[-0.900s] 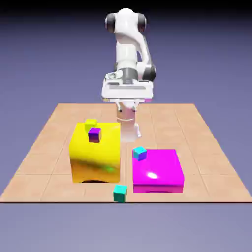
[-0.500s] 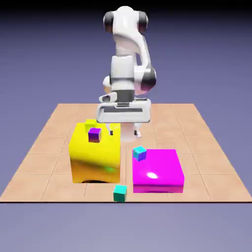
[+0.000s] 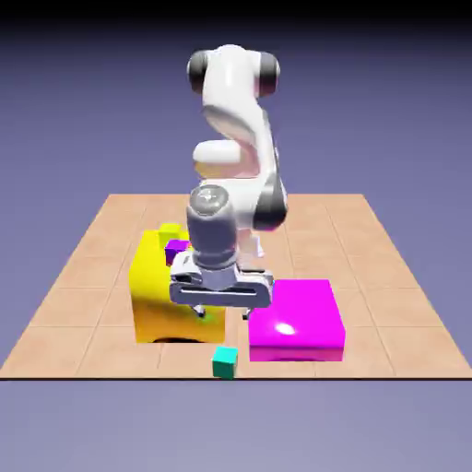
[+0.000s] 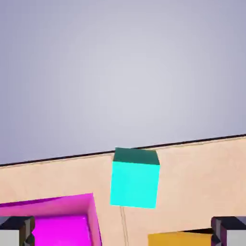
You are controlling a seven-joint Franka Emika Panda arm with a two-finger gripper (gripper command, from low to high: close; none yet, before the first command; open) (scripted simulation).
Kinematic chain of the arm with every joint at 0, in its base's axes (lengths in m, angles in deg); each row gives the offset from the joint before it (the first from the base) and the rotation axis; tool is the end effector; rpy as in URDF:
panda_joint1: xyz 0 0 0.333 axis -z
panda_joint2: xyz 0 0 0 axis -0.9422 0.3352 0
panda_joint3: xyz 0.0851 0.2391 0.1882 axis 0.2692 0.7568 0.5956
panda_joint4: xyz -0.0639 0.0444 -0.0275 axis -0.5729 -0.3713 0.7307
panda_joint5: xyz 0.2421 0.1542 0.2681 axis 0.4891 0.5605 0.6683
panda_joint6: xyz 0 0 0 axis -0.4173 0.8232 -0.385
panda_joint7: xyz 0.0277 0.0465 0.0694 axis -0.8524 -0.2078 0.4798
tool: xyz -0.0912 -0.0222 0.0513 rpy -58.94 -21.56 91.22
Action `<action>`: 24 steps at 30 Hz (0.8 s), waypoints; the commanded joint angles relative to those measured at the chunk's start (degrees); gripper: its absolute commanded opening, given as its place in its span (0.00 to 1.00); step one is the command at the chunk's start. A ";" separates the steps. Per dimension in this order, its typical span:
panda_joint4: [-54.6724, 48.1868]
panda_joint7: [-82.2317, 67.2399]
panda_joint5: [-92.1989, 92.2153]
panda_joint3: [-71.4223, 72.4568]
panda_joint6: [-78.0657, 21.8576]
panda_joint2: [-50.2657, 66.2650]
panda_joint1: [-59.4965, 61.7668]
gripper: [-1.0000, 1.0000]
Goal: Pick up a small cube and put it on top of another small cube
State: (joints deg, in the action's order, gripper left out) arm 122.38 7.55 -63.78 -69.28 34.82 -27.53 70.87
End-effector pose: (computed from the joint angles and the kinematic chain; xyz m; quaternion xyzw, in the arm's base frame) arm 0.6060 -0.0366 0.2639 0.8793 -0.4484 -0.1576 0.0305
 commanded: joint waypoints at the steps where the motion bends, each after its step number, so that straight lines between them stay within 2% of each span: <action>1: -1.99 0.15 0.21 -0.14 -2.18 2.08 0.04 0.50; 10: -19.88 1.52 2.08 -1.35 -21.79 20.76 0.40 0.50; 12: -20.19 1.55 2.11 -1.37 -22.13 21.09 0.41 0.50; 16: -12.04 0.93 2.68 -1.07 -12.96 22.15 -0.17 0.50; 17: -12.04 0.93 2.68 -1.07 -12.96 22.15 -0.17 0.00; 22: -20.10 1.54 2.09 -1.42 -22.19 20.94 0.43 0.00; 24: -17.85 1.24 1.57 -2.70 -24.12 16.79 0.83 0.00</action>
State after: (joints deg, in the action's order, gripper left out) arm 104.53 8.79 -62.09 -71.98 10.71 -10.74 71.70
